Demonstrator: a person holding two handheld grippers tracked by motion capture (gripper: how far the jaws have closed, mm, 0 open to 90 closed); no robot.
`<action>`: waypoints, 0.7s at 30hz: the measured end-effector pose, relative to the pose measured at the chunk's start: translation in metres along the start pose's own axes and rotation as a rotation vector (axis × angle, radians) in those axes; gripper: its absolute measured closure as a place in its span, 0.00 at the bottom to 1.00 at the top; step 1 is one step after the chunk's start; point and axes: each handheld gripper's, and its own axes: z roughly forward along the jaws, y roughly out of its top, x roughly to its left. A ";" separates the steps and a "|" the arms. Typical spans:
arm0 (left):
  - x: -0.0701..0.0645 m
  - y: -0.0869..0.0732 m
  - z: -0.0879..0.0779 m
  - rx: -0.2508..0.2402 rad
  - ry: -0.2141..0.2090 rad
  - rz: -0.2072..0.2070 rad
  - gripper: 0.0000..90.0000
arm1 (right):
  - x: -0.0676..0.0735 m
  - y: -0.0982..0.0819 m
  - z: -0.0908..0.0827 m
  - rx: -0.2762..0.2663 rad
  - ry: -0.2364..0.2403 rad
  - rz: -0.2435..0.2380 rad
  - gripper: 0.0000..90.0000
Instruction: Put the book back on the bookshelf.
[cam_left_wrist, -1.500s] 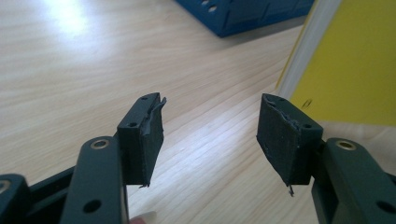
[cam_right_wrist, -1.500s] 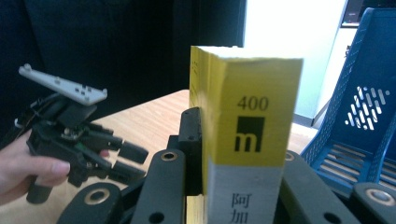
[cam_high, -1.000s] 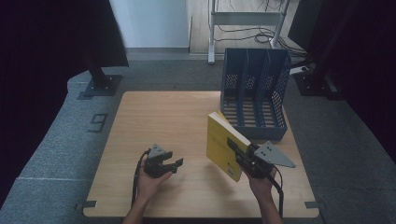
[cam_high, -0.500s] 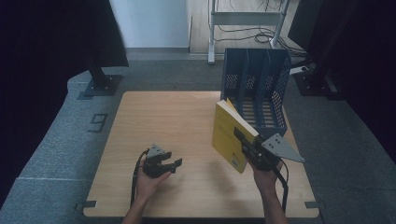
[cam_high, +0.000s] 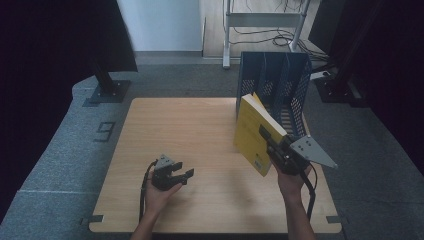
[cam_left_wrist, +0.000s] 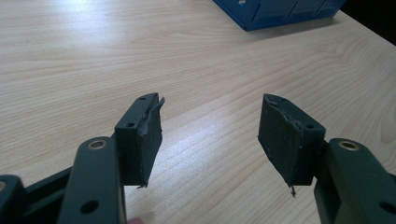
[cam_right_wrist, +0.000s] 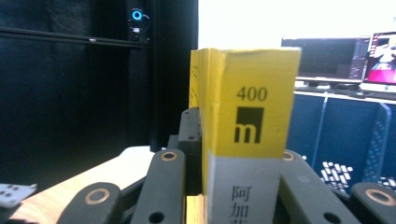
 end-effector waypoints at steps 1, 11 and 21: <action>0.000 0.000 0.000 0.004 -0.001 0.001 0.44 | -0.001 0.001 0.001 0.001 -0.007 -0.004 0.83; -0.001 -0.001 0.001 0.011 0.003 0.009 0.44 | -0.012 0.002 0.014 0.011 -0.049 -0.006 0.83; -0.001 -0.002 0.002 0.016 -0.003 0.014 0.44 | -0.018 0.004 0.024 0.006 -0.085 -0.004 0.83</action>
